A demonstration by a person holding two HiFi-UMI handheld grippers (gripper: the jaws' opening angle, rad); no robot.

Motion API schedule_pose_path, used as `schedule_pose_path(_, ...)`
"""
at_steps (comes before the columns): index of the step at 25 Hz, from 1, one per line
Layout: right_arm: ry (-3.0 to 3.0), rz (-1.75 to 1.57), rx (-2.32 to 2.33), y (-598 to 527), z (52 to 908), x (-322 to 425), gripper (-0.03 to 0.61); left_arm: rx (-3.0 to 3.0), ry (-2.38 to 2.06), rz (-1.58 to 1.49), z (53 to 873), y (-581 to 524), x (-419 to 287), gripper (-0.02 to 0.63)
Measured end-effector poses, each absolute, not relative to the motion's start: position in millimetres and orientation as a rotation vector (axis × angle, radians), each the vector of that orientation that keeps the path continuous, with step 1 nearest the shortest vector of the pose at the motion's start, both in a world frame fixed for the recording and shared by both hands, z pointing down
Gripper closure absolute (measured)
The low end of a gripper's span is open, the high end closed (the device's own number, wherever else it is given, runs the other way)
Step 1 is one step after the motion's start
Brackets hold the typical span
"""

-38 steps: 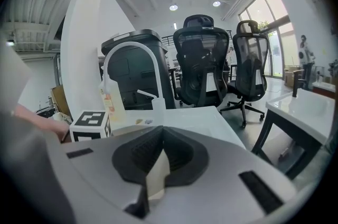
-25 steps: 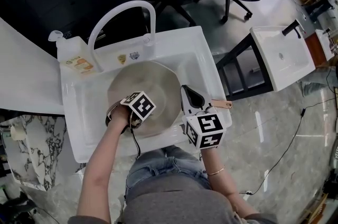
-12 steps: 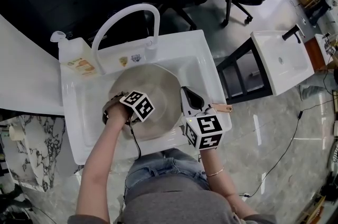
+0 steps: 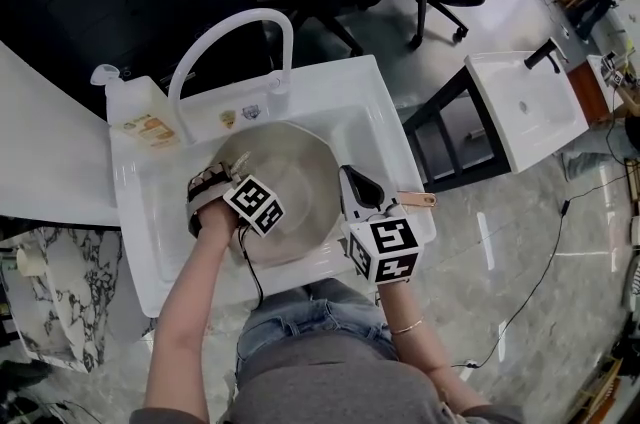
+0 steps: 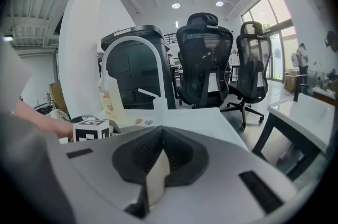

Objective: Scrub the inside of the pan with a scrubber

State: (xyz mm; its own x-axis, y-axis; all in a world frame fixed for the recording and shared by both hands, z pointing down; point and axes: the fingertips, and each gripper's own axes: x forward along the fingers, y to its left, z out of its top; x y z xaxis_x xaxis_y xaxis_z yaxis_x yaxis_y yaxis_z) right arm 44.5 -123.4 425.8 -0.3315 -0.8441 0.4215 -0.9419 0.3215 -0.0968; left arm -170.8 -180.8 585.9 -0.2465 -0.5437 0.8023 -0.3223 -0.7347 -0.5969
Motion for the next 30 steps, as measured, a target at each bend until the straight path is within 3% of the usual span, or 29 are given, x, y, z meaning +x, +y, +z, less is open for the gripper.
schedule_pose_path(30, -2.378, 0.417, 1.663, -104, 408, 26, 0.568, -2.588, 1.679, -0.641, 421, -141, -101, 0.549)
